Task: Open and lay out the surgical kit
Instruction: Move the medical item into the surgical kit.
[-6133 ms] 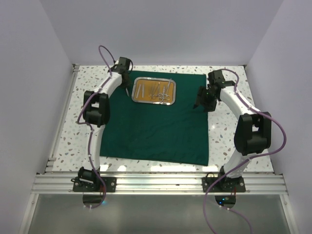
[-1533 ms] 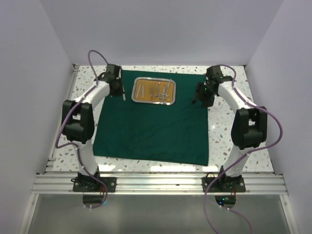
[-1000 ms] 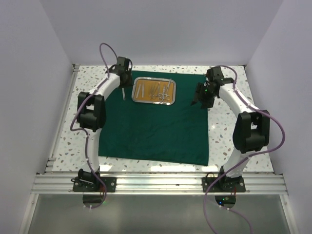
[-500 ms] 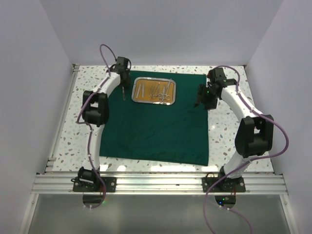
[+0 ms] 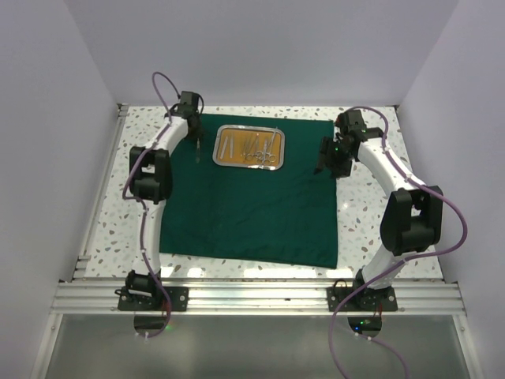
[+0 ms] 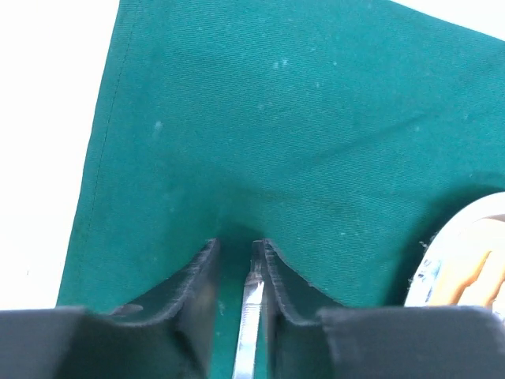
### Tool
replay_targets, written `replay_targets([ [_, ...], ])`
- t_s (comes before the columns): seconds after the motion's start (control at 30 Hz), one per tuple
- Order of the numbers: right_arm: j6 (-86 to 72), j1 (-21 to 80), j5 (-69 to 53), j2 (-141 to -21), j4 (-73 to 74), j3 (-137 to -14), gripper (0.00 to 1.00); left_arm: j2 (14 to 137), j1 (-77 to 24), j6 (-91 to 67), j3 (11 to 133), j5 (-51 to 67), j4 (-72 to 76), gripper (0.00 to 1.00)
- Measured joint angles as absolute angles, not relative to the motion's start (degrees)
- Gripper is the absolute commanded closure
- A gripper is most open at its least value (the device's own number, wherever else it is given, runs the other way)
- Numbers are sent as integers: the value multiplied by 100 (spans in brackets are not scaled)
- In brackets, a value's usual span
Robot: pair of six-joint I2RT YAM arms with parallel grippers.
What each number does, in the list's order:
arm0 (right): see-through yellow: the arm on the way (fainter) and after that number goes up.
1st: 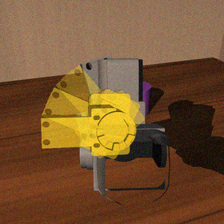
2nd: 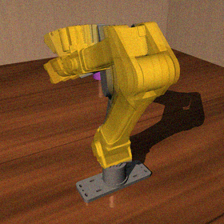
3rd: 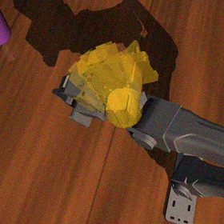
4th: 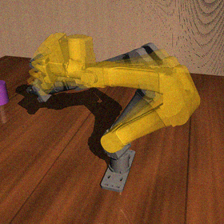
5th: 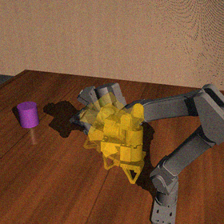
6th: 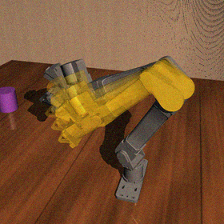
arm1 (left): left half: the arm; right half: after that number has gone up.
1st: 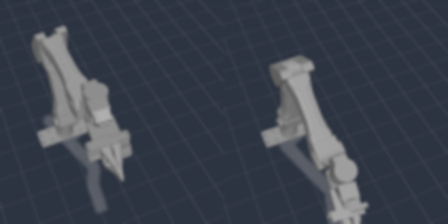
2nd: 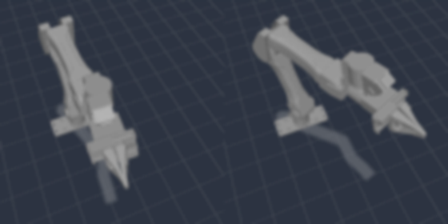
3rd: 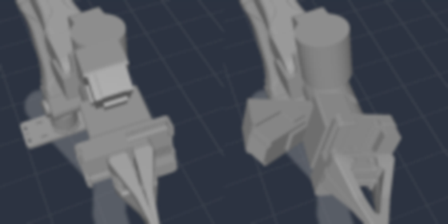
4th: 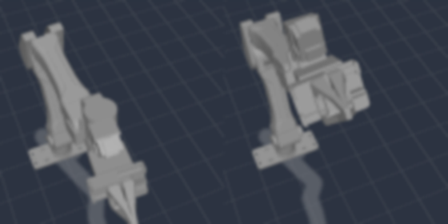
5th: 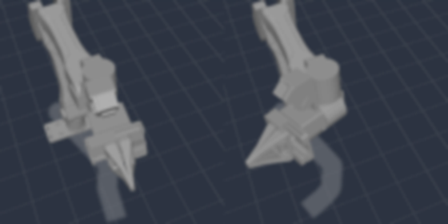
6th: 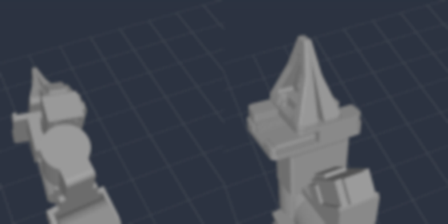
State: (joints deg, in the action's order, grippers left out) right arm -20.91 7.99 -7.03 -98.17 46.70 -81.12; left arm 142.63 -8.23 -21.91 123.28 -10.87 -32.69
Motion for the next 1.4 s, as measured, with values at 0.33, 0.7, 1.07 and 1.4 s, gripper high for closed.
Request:
replay_targets([
  [0.33,-2097,799,-703,-9817,4672,-8112,40,14127,-770,-1953,11880,-687,-2707,93],
  [0.7,-2180,799,-709,-9817,4613,-8018,41,13373,-768,-1817,10610,-322,-2340,100],
  [1.07,-2270,799,-727,-9817,4541,-7922,41,11942,-1173,-1728,8602,-353,-2624,100],
  [1.4,-2333,799,-773,-9817,4493,-7900,41,10613,-1505,-1754,7011,-482,-2947,100],
])
